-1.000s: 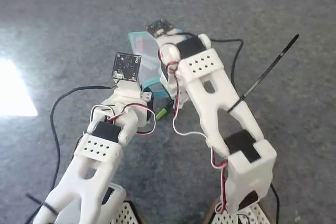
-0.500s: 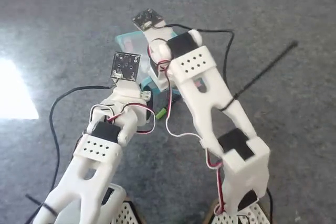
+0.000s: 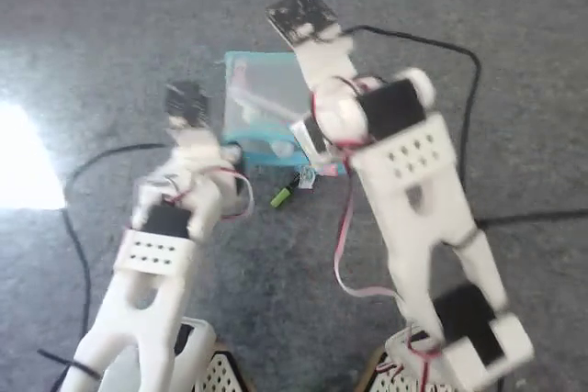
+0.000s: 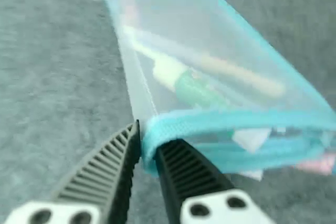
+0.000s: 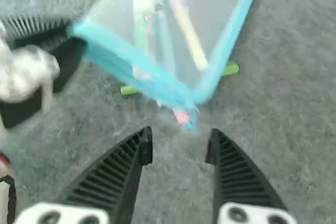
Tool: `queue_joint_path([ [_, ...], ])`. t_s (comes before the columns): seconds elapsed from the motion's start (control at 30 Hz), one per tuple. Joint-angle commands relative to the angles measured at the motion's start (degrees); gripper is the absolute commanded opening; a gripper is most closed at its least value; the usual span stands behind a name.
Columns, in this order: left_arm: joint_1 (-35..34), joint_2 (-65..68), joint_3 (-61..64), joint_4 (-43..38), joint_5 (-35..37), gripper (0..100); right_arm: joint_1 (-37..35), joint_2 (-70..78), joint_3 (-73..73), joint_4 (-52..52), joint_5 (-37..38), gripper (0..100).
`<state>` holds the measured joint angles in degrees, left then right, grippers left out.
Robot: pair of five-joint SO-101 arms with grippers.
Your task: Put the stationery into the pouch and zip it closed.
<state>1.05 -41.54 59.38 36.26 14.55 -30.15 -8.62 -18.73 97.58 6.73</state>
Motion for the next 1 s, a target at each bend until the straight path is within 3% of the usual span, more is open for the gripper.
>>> queue_joint_path([
  [0.0, -5.89, -2.37, -15.6, 11.34, 4.57, 1, 3.56, -11.47, 17.49, -9.45, 0.09, 23.1],
  [0.17, -8.18, -1.32, -19.12, 7.82, 7.65, 1, 4.18, -18.42, 47.12, -27.47, 0.09, 23.2],
  [0.23, -9.14, -0.7, -25.71, 10.46, 10.37, 1, 4.09, -20.26, 55.21, -33.36, 0.09, 23.3],
  [0.53, -13.36, 10.11, -44.26, 17.93, 21.19, 1, 4.09, -23.78, 65.67, -43.21, -6.42, 23.2],
  [0.7, -13.45, 14.95, -39.52, 17.05, 19.43, 1, 4.44, -23.43, 65.76, -43.21, -6.68, 23.2],
  [0.97, -12.22, 15.65, -20.26, 8.35, 12.57, 1, 1.27, -22.81, 64.44, -43.82, -6.77, 23.3],
])
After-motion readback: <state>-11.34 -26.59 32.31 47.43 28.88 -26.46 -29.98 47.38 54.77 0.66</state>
